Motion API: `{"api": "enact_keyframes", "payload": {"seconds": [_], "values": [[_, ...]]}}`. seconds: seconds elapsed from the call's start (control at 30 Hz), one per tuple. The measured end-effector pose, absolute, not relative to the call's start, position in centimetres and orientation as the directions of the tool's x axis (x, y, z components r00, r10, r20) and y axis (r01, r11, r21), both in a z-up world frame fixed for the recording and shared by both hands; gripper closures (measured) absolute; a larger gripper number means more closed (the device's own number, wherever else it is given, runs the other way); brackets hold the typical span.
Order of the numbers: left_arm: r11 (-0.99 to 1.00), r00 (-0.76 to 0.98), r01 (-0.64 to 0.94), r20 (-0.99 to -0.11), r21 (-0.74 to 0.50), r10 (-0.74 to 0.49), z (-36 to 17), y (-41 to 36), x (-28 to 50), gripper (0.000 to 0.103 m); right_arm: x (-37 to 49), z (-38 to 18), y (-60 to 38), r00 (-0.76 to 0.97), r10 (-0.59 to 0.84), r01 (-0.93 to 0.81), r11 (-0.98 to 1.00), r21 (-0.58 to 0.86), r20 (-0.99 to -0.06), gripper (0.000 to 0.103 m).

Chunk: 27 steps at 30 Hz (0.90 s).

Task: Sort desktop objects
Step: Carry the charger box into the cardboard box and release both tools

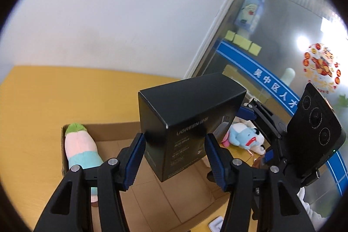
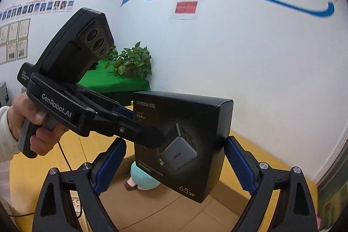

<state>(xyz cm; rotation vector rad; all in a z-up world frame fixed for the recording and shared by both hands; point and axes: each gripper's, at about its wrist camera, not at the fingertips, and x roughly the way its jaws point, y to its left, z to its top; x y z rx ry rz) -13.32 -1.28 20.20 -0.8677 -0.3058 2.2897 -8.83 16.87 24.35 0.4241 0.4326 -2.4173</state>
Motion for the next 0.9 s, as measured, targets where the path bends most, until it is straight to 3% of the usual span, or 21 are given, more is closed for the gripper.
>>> {"api": "enact_keyframes", "payload": {"seconds": [0.23,0.63,0.9], "values": [[-0.779,-0.5,-0.446,-0.6,-0.439,0.625,16.0,0.5,-19.3,0.047,-15.8,19.7,18.5,-0.701,-0.534,0.626,-0.778,-0.049,-0.474,0.011],[-0.823,-0.271,-0.272,-0.781,-0.498,0.562,3.2,3.9,-29.9,0.047,-28.3,6.7,22.2,-0.503,-0.55,0.453,-0.825,0.339,-0.666,0.012],[-0.854,-0.205,-0.24,-0.836,-0.461,0.509,0.1,6.0,-31.3,0.048,-32.0,1.3,23.4,-0.437,-0.511,0.329,-0.857,0.397,-0.74,0.015]]}}
